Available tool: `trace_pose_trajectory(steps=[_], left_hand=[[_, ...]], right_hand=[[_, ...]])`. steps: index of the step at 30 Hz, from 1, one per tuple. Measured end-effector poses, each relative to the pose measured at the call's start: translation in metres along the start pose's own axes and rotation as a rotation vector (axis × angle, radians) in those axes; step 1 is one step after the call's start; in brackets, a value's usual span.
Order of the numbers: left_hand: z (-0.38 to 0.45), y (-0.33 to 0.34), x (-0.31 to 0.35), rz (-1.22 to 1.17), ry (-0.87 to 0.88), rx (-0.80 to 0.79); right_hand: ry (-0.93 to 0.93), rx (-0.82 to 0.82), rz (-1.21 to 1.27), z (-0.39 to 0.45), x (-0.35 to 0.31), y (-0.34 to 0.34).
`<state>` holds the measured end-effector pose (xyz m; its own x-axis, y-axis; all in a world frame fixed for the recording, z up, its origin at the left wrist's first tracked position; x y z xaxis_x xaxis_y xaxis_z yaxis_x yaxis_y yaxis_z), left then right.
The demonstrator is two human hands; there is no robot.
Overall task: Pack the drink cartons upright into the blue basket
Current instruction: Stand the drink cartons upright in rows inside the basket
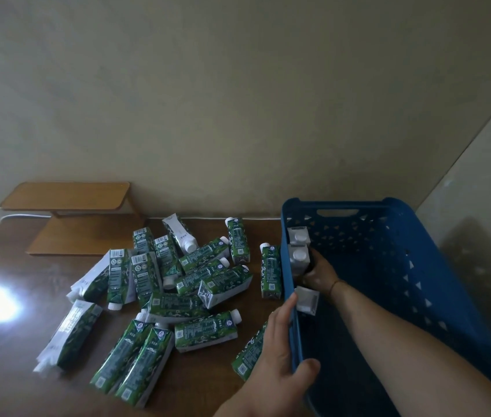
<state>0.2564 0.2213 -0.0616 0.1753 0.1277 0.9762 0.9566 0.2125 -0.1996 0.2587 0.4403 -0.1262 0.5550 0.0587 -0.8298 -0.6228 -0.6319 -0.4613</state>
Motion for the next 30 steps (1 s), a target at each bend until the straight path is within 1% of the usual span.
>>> trace_pose_trajectory(steps=[5, 9, 12, 18, 22, 25, 27, 30], left_hand=[[0.002, -0.004, -0.001, -0.003, 0.012, 0.014], [0.001, -0.002, -0.001, -0.004, 0.042, 0.035], [0.001, -0.003, -0.001, -0.041, 0.013, 0.030], [0.002, -0.004, 0.002, -0.058, -0.023, 0.017], [0.002, -0.004, 0.000, -0.071, -0.021, 0.015], [0.003, -0.004, 0.000, -0.039, 0.002, 0.023], [0.002, -0.004, -0.003, -0.050, -0.013, 0.020], [0.002, -0.004, -0.005, -0.062, -0.011, 0.026]], right_hand=[[-0.032, -0.139, 0.027, 0.002, -0.003, -0.002], [-0.055, -0.186, 0.011, -0.004, -0.006, -0.009], [-0.095, -0.235, -0.020, -0.006, -0.011, -0.007], [-0.089, -0.164, -0.041, 0.005, -0.014, -0.004], [-0.038, -0.104, -0.029, 0.008, -0.004, -0.009], [-0.081, -0.146, -0.055, 0.007, -0.008, -0.006], [-0.098, -0.169, -0.095, 0.004, -0.014, -0.007], [-0.097, -0.237, -0.211, -0.002, -0.012, -0.013]])
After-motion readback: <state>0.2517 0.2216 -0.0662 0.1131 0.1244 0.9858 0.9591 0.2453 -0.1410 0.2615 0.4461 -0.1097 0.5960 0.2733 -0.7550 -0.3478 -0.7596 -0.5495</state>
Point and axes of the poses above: each hand's wrist, its own z-axis towards the middle knuckle, its own y-axis out of the palm, x = y × z, the point moved 7 cm from there along z, towards the middle knuckle, and after that the axes turned 2 degrees about y, right-handed, at the moved point
